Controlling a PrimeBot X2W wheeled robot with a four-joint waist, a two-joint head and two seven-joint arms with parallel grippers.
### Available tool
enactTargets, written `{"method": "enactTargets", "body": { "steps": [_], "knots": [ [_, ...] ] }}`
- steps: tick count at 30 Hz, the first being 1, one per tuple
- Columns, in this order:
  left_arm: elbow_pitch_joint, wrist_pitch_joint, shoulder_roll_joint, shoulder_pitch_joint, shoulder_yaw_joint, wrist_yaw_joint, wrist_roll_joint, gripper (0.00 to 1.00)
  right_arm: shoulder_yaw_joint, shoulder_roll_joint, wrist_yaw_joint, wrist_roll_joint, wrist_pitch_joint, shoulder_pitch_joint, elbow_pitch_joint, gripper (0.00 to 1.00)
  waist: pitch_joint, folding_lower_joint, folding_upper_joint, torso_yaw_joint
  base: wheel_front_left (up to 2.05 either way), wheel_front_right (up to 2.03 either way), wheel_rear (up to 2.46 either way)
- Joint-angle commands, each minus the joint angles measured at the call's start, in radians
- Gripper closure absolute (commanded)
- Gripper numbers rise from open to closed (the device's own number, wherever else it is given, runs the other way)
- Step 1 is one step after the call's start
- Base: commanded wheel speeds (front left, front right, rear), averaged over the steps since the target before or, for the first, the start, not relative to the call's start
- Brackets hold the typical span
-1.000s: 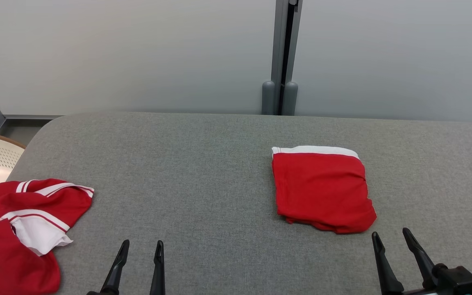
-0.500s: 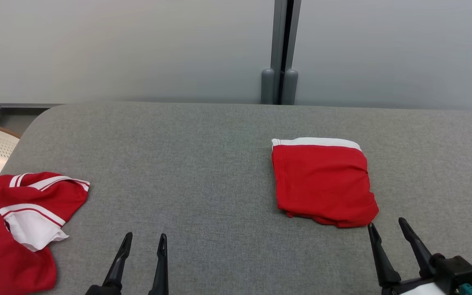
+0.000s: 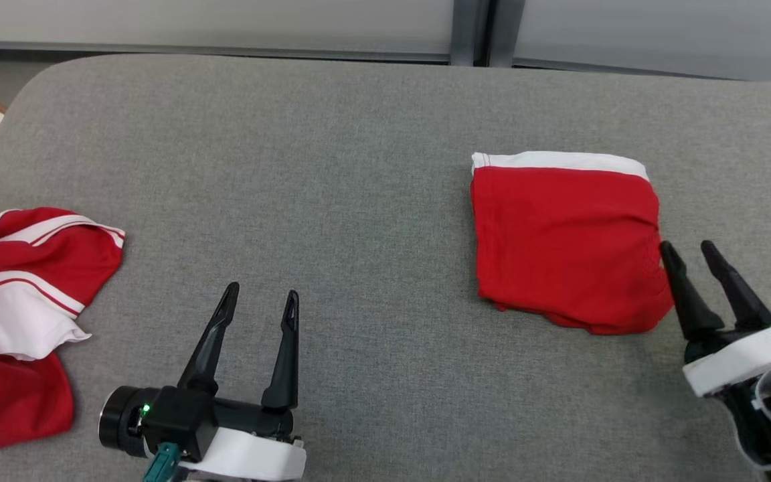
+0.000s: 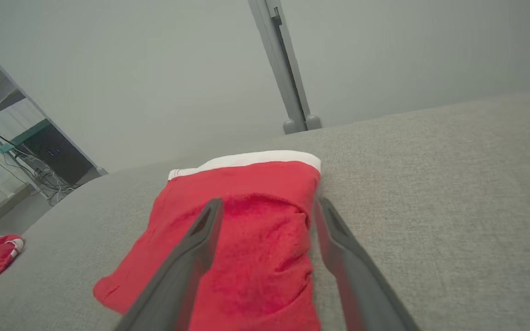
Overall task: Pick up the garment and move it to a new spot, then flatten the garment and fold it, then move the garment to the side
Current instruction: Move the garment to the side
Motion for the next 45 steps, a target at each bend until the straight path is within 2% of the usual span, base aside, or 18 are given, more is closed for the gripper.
{"method": "enactTargets", "body": {
  "steps": [1, 4, 8, 13, 14, 15, 16, 19, 21, 28, 36, 40, 45],
  "knots": [
    [-0.005, 0.0, 0.004, -0.024, 0.001, -0.005, 0.008, 0.0, 0.008, -0.028, -0.002, 0.057, 0.023, -0.027, 0.004, 0.0, 0.043, 0.0, 0.0, 0.02, 0.0, 0.0, 0.0],
    [-0.009, 0.0, 0.004, -0.045, -0.008, -0.006, 0.011, 0.0, 0.052, -0.094, -0.002, 0.245, 0.114, -0.072, -0.013, 0.0, 0.081, 0.0, 0.0, 0.03, 0.0, 0.0, 0.0],
    [-0.01, 0.0, 0.003, -0.072, -0.018, -0.009, 0.01, 0.0, 0.084, -0.164, -0.002, 0.432, 0.231, -0.123, -0.052, 0.0, 0.13, 0.0, 0.0, 0.04, 0.0, 0.0, 0.0],
    [-0.009, 0.0, 0.004, -0.105, -0.035, -0.009, 0.002, 0.0, 0.112, -0.221, -0.001, 0.536, 0.316, -0.167, -0.072, 0.0, 0.179, 0.0, 0.0, 0.054, 0.0, 0.0, 0.0],
    [-0.008, 0.0, 0.004, -0.11, -0.037, -0.008, 0.0, 0.0, 0.118, -0.229, -0.001, 0.547, 0.326, -0.172, -0.075, 0.54, 0.185, 0.0, 0.0, 0.056, 0.0, 0.0, 0.0],
    [-0.009, 0.0, 0.004, -0.116, -0.039, -0.006, -0.001, 0.0, 0.126, -0.238, -0.001, 0.553, 0.335, -0.177, -0.076, 0.89, 0.19, 0.0, 0.0, 0.057, 0.0, 0.0, 0.0],
    [-0.01, 0.0, 0.003, -0.119, -0.041, -0.004, -0.003, 0.0, 0.134, -0.243, -0.001, 0.563, 0.342, -0.178, -0.077, 1.0, 0.195, 0.0, 0.0, 0.056, 0.0, 0.0, 0.0],
    [-0.018, 0.0, 0.003, -0.132, -0.044, -0.004, -0.008, 0.0, 0.15, -0.253, -0.001, 0.589, 0.358, -0.183, -0.092, 1.0, 0.211, 0.0, 0.0, 0.05, 0.0, 0.0, 0.0],
    [-0.024, 0.0, 0.003, -0.137, -0.044, -0.009, -0.006, 0.0, 0.152, -0.275, -0.001, 0.567, 0.332, -0.198, -0.109, 1.0, 0.226, 0.0, 0.0, 0.039, 0.0, 0.0, 0.0],
    [-0.066, 0.0, 0.003, -0.18, -0.039, -0.031, 0.019, 0.0, 0.207, -0.39, -0.002, 0.403, 0.239, -0.245, -0.115, 1.0, 0.284, 0.0, 0.0, -0.012, 0.0, 0.0, 0.0],
    [-0.107, 0.0, 0.006, -0.245, -0.037, -0.098, 0.093, 0.0, 0.246, -0.537, -0.002, 0.201, 0.147, -0.347, -0.068, 1.0, 0.366, 0.0, 0.0, -0.13, 0.0, 0.0, 0.0],
    [-0.161, 0.0, 0.013, -0.281, -0.066, -0.132, 0.123, 0.0, 0.248, -0.607, -0.002, 0.112, 0.11, -0.395, -0.036, 1.0, 0.402, 0.0, 0.0, -0.169, 0.0, 0.0, 0.0],
    [-0.216, 0.0, 0.026, -0.302, -0.102, -0.146, 0.149, 0.0, 0.243, -0.657, -0.002, 0.022, 0.087, -0.454, 0.017, 1.0, 0.437, 0.0, 0.0, -0.196, 0.0, 0.0, 0.0]
  ]
}}
